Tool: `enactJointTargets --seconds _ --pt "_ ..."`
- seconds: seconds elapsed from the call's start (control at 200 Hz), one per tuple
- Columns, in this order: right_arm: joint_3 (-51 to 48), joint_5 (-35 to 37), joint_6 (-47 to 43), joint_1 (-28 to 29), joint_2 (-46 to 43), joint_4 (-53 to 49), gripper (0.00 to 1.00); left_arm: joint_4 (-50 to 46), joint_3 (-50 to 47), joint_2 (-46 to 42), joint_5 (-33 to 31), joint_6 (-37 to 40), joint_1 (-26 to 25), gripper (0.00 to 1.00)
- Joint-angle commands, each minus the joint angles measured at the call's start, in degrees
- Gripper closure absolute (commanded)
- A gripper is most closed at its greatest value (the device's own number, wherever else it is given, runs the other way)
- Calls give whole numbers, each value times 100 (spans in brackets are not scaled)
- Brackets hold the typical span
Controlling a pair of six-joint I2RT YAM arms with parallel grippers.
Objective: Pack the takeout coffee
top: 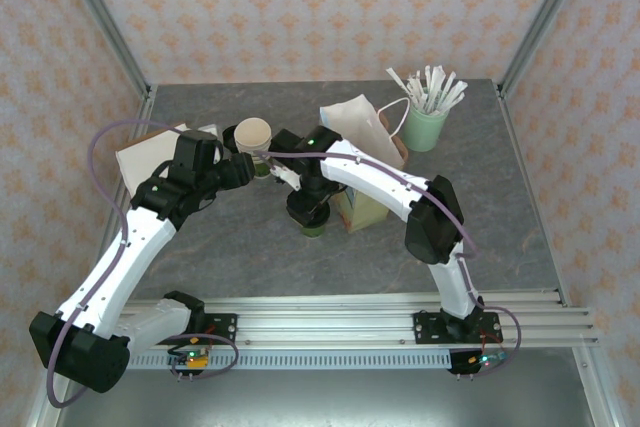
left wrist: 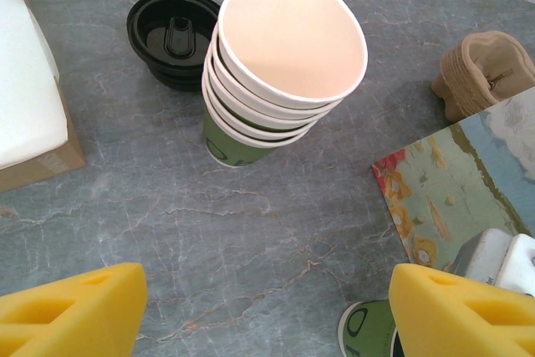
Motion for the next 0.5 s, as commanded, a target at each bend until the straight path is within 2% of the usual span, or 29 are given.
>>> enactJointTargets --seconds 0.0,0.27,0.495 --pt "184 108 12 -24 -39 -130 35 -40 -27 -114 -114 -38 50 23" --pt "291 -134 49 -16 -358 -132 37 -41 6 -76 -173 -98 85 23" --pt "451 -240 99 122 -698 -204 37 -25 42 -77 62 -202 387 23"
